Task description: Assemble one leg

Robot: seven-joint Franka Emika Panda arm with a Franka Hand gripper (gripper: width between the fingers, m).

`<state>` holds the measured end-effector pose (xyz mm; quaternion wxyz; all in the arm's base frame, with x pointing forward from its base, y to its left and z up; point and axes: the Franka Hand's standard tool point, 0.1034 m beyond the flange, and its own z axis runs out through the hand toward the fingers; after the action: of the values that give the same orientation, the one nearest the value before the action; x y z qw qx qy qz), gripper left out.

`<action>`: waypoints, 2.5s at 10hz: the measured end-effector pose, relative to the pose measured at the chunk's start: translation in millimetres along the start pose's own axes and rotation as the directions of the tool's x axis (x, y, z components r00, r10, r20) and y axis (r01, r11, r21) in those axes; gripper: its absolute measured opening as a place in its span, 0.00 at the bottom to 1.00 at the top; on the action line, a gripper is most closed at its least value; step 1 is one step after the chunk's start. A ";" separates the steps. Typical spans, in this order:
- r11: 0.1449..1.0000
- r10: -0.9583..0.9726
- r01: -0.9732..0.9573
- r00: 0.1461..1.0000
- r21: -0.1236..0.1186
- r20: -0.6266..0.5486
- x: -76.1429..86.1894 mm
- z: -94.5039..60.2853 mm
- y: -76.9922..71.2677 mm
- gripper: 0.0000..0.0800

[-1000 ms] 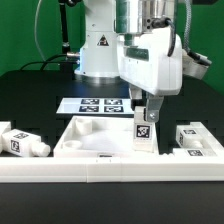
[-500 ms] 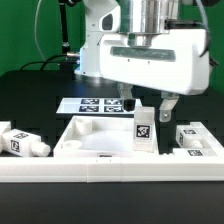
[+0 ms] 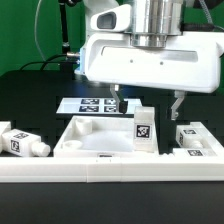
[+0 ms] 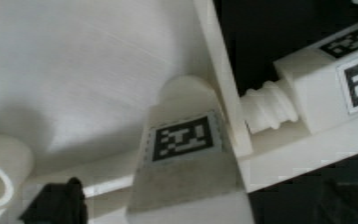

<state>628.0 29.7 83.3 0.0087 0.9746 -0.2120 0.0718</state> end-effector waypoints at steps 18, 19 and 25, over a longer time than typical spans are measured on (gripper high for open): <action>0.589 0.807 -0.808 0.588 0.003 0.054 2.9 0.6 7.4 0.36; 0.584 0.811 -0.812 0.583 0.002 0.055 2.8 0.6 7.2 0.36; 0.840 0.542 -0.542 0.840 0.008 0.043 2.2 -2.7 1.8 0.81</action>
Offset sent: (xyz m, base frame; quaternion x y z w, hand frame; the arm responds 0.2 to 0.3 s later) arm 0.0000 0.0000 0.0000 0.0000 0.0000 0.0000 1.0000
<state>628.9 27.3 86.3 -0.0259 0.8762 -0.4781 0.0545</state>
